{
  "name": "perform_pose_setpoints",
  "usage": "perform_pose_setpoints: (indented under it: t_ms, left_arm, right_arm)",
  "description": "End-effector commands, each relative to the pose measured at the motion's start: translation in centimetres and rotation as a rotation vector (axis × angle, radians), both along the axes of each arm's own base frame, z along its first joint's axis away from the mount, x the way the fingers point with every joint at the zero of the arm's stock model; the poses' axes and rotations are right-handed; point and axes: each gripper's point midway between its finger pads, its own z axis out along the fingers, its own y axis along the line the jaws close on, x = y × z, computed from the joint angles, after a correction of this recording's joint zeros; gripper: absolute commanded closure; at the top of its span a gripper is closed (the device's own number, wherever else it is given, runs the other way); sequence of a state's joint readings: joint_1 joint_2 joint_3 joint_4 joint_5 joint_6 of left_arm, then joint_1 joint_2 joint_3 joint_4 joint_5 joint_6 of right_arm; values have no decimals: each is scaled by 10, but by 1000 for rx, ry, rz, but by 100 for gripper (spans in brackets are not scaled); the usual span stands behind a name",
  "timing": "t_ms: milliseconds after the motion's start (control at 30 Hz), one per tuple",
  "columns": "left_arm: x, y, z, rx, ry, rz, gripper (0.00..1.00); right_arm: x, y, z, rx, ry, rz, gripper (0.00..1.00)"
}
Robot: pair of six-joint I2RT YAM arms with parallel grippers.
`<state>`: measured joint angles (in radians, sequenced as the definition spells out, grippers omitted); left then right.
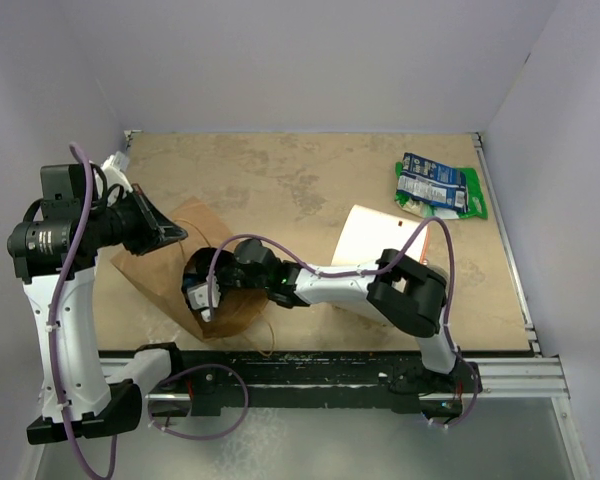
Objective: Take the snacks out of the paper bag
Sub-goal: Take out the snack from the paper bag, then place the snack at the center of the board.
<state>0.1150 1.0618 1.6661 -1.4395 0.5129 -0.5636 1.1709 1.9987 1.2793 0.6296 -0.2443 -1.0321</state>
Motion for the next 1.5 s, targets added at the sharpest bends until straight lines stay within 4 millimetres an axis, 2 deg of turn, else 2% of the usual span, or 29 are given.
perform_pose_setpoints:
  t_ms: [0,67,133,233,267,367,433,567,700,833,1000,1067,1167,1267,1333,1467]
  left_arm:
    - [1,-2,14,18,-60,-40,100]
    - [0,-1,14,21,-61,-42,100]
    - [-1,-2,14,21,-60,-45,100]
    - [1,-2,14,18,-66,-47,100]
    - [2,-3,15,15,-72,-49,100]
    - [3,-3,14,13,-76,-47,100]
    - [4,-2,13,17,-80,-40,100]
    - [8,4,11,27,-83,9,100]
    - [15,7,14,28,-101,40,100]
    - [21,8,18,22,-127,56,100]
    - [28,8,25,13,-153,65,100]
    - [30,6,27,2,-160,65,100]
    - [33,6,27,-9,-170,69,100]
    - [34,6,29,-12,-185,76,100]
    - [34,6,28,-12,-191,80,100]
    - [33,6,25,-13,-192,82,100]
  right_arm:
    - [10,12,24,39,-73,-27,31]
    - [15,18,29,55,-75,-43,32]
    - [14,26,26,53,-65,-22,33]
    - [11,35,12,27,-59,14,49]
    - [13,36,10,25,-68,9,51]
    - [9,39,21,44,-68,37,56]
    - [5,37,23,36,-52,46,67]
    - [-8,26,25,-20,16,81,98]
    - [-20,-3,42,-6,47,71,100]
    - [-32,-38,74,71,121,25,100]
    - [-57,-80,87,63,265,17,100]
    - [-69,-96,98,77,340,18,100]
    - [-84,-118,125,113,466,11,100]
    - [-90,-140,156,151,569,-50,100]
    - [-89,-157,177,195,624,-110,100]
    - [-77,-192,231,381,745,-266,100]
